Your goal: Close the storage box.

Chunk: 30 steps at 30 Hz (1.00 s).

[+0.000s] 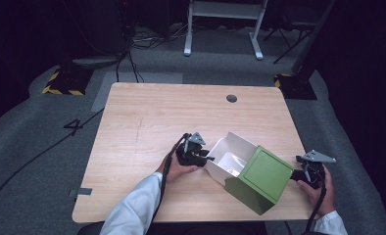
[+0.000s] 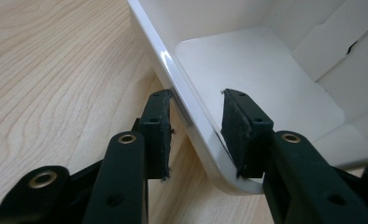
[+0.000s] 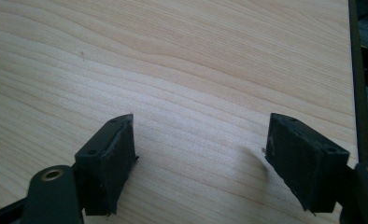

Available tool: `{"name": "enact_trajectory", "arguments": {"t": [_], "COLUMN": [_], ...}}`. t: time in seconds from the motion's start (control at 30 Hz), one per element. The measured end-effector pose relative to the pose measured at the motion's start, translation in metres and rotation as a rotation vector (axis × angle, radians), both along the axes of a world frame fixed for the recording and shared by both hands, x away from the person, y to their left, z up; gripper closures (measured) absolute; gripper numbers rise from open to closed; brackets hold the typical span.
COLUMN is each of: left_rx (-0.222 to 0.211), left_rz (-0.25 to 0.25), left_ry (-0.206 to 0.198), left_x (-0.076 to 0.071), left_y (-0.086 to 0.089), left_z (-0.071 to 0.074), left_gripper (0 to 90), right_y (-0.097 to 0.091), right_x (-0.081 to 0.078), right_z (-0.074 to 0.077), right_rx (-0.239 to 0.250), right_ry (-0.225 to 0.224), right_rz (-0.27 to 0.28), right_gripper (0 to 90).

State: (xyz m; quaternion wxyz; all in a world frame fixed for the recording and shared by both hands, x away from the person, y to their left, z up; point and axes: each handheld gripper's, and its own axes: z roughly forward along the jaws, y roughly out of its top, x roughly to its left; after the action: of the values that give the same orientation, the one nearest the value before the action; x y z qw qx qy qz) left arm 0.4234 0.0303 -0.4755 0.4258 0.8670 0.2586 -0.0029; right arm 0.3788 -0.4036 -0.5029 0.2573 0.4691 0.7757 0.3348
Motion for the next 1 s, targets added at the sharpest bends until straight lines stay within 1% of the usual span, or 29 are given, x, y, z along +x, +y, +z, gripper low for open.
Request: {"name": "enact_trajectory", "arguments": {"t": [0.23, 0.37, 0.4, 0.73, 0.83, 1.0], "left_rx": [-0.008, -0.01, -0.009, -0.013, -0.012, -0.003], "left_rz": [-0.02, -0.029, -0.026, -0.022, -0.019, -0.028], "left_ry": [-0.002, 0.004, -0.001, 0.002, -0.007, -0.016], "left_x": [-0.004, -0.006, -0.007, -0.013, -0.016, -0.022], "left_y": [-0.015, -0.019, -0.021, -0.032, -0.037, -0.046], "left_z": [0.0, -0.001, 0.0, 0.001, 0.003, 0.005], "left_gripper": [65.3, 65.3, 66.2, 67.6, 67.9, 67.7], "right_y": [0.0, 0.0, 0.0, 0.0, 0.0, 0.0], "right_x": [0.0, 0.0, 0.0, 0.0, 0.0, 0.0], "right_z": [0.0, 0.0, 0.0, 0.0, 0.0, 0.0], "right_rx": [0.0, 0.001, 0.001, 0.002, 0.001, 0.001], "right_ry": [0.001, 0.001, 0.001, 0.002, 0.001, 0.001], "right_rz": [-0.001, -0.001, -0.001, -0.001, -0.001, -0.001], "right_gripper": [24.1, 24.0, 24.1, 24.0, 24.0, 24.0]}}
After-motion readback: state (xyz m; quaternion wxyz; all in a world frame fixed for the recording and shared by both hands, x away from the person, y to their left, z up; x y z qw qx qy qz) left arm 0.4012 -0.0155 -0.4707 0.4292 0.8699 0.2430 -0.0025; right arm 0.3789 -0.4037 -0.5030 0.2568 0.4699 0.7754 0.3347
